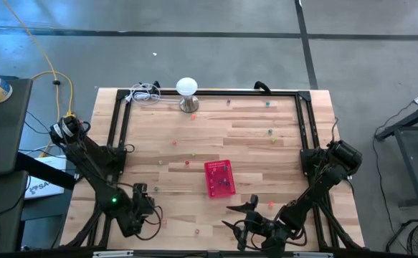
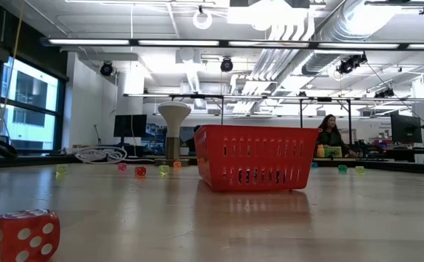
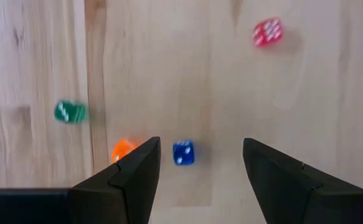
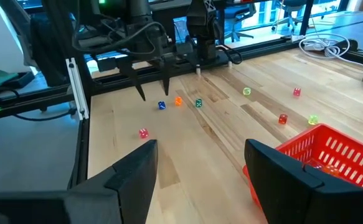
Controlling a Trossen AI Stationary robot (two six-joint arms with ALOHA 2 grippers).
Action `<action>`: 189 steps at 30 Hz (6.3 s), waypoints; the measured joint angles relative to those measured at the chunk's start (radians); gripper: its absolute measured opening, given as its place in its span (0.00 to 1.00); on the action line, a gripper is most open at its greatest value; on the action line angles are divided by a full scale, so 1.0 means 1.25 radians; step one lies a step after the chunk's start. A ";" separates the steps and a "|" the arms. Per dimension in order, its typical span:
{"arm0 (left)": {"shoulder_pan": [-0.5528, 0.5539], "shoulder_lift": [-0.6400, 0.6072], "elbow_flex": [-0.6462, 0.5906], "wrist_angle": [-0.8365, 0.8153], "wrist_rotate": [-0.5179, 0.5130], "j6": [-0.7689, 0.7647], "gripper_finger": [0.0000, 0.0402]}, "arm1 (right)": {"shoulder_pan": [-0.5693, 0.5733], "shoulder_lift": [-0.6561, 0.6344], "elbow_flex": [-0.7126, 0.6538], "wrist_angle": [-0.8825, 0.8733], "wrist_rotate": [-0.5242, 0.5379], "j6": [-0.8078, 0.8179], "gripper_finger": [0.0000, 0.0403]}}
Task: Pick & Place Dice
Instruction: Put the dark blue die into the red basket
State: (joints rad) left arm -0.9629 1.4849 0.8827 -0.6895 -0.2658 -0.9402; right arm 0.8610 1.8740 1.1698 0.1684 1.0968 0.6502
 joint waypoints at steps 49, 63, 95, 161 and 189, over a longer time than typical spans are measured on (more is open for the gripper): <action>-0.039 0.022 -0.043 0.068 -0.021 -0.105 0.55 | 0.000 0.000 0.000 0.000 0.000 0.000 0.57; -0.039 0.083 -0.042 0.069 -0.020 -0.104 0.54 | -0.010 0.000 0.000 -0.002 -0.004 0.000 0.57; 0.139 0.074 0.079 0.102 -0.044 0.278 0.11 | -0.020 0.000 0.000 -0.002 -0.023 0.007 0.57; 0.537 0.175 0.142 0.600 0.068 0.672 0.53 | -0.059 0.063 -0.001 0.037 0.101 0.012 0.57; 0.531 0.174 0.142 0.622 0.047 0.704 0.53 | -0.202 0.043 0.000 -0.107 0.131 0.168 0.57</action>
State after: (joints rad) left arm -0.2996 1.7027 1.0599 0.0875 -0.2074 -0.0601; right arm 0.6088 1.9277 1.1698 0.0342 1.2602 0.8608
